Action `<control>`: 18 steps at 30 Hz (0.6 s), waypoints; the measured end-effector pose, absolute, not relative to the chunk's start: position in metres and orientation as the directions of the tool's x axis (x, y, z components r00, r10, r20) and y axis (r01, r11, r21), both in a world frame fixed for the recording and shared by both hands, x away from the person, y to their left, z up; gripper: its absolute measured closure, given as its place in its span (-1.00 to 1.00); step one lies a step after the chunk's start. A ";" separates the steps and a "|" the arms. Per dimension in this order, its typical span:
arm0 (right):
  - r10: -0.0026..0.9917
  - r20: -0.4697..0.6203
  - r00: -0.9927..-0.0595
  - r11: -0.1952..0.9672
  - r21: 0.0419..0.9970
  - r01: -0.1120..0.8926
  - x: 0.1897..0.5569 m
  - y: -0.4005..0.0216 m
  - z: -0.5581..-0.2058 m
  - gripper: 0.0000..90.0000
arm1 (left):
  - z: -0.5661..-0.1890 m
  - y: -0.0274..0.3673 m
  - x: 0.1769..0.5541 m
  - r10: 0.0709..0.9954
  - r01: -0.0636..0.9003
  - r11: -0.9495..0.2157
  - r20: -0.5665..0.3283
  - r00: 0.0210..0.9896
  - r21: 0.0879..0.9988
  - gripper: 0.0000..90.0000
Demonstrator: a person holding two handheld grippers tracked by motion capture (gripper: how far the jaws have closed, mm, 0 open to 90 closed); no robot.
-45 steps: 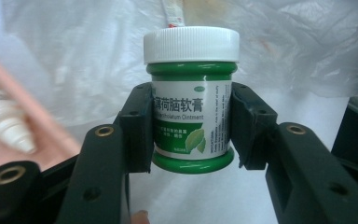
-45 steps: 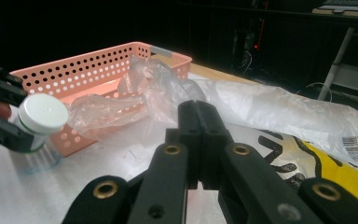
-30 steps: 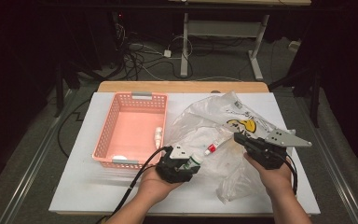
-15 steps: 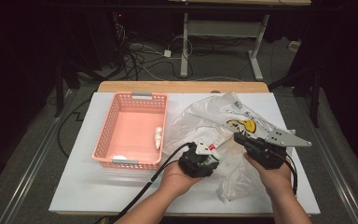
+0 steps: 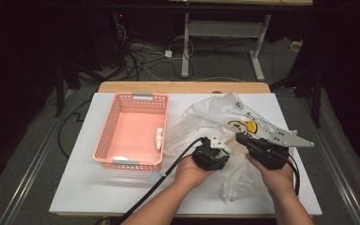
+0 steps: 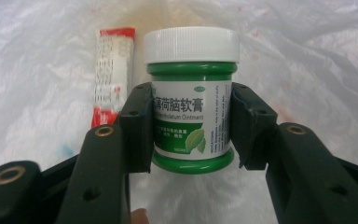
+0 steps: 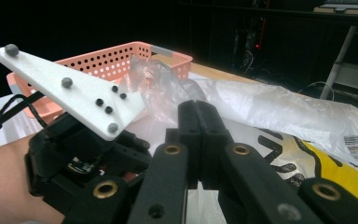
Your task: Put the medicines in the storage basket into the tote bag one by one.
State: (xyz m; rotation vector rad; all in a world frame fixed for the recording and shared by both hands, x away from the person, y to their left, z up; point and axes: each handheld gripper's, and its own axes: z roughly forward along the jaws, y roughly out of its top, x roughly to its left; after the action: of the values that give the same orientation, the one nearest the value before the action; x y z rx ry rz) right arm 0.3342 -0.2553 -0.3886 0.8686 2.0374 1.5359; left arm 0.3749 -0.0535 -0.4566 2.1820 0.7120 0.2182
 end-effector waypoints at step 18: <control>0.713 0.026 -0.700 0.179 0.959 0.218 0.334 -0.258 -0.389 1.00 | -0.472 -0.071 0.380 0.558 0.423 -0.524 -0.078 0.826 0.739 0.19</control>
State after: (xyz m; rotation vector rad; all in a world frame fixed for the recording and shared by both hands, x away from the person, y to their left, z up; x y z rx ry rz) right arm 0.3345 -0.2575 -0.3887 0.8751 2.0295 1.5384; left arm 0.3803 -0.0715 -0.4725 2.2001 0.7147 0.2137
